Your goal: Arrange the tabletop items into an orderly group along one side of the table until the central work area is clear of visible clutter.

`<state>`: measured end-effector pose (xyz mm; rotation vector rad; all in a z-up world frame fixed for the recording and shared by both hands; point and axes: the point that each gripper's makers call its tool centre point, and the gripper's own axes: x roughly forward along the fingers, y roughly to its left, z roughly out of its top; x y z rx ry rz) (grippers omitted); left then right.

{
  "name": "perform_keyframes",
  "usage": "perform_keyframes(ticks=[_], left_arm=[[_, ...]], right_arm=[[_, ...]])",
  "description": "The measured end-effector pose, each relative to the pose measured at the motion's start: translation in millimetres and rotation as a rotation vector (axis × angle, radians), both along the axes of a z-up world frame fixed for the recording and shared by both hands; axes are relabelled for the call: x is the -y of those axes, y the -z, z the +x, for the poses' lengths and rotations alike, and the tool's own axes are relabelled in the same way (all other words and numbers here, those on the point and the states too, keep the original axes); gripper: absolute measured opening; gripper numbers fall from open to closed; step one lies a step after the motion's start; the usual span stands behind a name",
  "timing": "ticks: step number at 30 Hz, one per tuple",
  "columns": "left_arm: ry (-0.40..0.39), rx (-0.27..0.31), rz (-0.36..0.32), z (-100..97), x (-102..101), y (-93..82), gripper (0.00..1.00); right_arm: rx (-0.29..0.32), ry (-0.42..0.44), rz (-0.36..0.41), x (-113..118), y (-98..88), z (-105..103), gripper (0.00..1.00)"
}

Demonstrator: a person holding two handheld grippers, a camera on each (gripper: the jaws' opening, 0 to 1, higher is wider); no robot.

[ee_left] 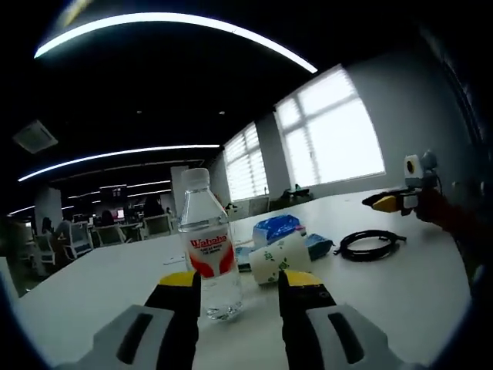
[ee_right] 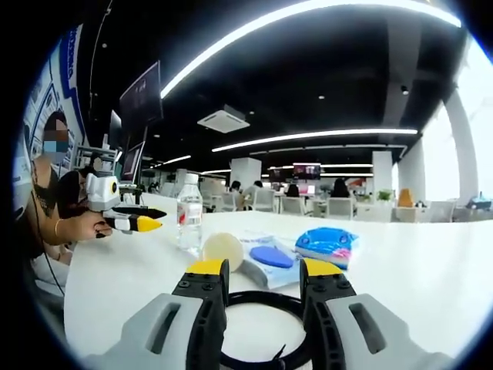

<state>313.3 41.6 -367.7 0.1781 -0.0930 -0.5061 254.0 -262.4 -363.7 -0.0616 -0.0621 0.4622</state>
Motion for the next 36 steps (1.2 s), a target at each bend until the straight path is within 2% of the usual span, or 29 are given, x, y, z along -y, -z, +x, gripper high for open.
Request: perform_keyframes(ticks=[4, 8, 11, 20, 23, 28, 36], left_arm=[[0.002, 0.04, 0.027, -7.2, -1, -2.5, 0.39], [-0.003, 0.045, 0.054, -8.5, -1, -2.4, 0.4], [-0.001, 0.022, -0.009, -8.0, -3, -3.8, 0.4], [0.045, -0.004, -0.048, -16.4, 1, 0.0, 0.41], [0.031, 0.007, -0.042, -18.1, -2, -1.1, 0.42], [0.023, 0.019, -0.077, -19.4, -8, -6.6, 0.44], [0.029, 0.056, -0.077, -22.1, -7, -12.5, 0.55]], right_arm=[[-0.008, 0.01, 0.001, 2, 1.6, 1, 0.35], [-0.014, 0.016, -0.003, 3, 3.2, 2, 0.35], [-0.017, 0.019, -0.004, 4, 3.8, 3, 0.35], [-0.024, 0.028, -0.008, 6, 5.5, 4, 0.35], [-0.027, 0.033, -0.004, 7, 5.8, 5, 0.35], [-0.039, 0.035, -0.008, 7, 8.9, 6, 0.35], [-0.051, 0.05, -0.029, 9, 12.8, 8, 0.34]])
